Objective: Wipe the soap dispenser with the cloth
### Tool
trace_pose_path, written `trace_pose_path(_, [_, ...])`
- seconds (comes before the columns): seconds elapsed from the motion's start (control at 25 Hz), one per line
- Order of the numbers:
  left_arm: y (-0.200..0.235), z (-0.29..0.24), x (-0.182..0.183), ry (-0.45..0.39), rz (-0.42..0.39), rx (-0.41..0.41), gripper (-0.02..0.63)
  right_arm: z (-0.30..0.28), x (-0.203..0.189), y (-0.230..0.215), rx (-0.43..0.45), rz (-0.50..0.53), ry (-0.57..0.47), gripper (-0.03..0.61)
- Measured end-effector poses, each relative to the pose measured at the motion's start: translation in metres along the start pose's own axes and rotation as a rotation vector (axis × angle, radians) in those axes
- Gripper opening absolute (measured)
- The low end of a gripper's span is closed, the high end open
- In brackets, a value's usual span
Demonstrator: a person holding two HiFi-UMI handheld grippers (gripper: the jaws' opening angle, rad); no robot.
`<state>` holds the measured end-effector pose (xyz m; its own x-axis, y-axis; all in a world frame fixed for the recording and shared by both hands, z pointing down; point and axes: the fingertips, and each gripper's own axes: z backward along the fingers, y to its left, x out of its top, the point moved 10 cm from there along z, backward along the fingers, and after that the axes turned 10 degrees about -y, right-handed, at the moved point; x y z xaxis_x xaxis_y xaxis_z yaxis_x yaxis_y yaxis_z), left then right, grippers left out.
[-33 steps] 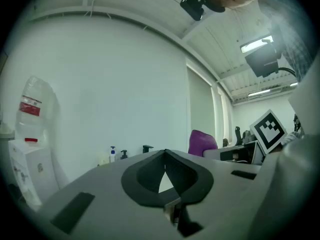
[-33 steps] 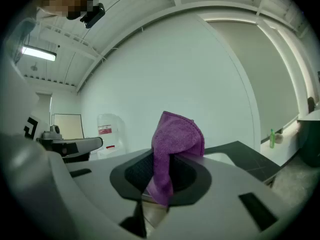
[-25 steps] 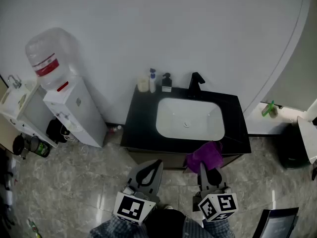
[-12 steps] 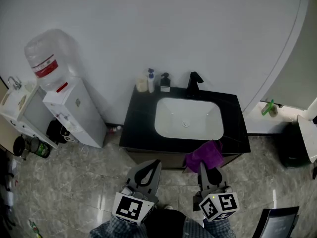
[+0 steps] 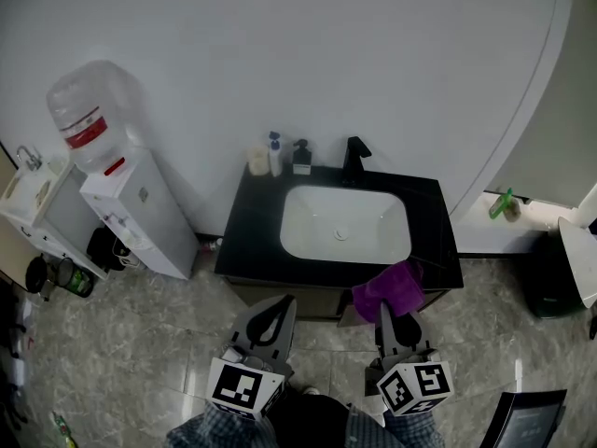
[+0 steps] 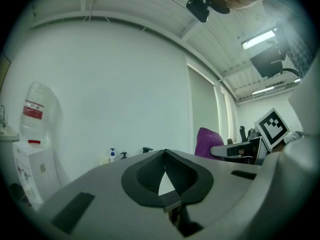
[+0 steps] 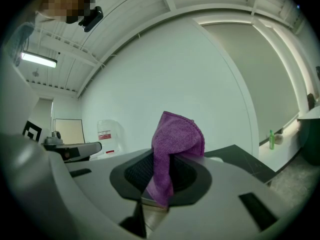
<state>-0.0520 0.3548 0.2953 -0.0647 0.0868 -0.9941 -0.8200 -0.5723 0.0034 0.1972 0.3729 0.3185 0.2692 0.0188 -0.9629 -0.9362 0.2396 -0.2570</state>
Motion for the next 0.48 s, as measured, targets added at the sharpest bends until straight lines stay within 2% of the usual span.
trace_pose_path(0.24, [-0.009,-0.007,-0.006,-0.020,0.021,0.029,0.002,0.003,-0.003,-0.016,0.001,0.018,0.004,0.077])
trace_pose_path(0.48, [0.005,-0.029,-0.012,-0.034,0.019,0.050,0.002,-0.027,-0.002,-0.024,0.027,0.002,-0.011,0.077])
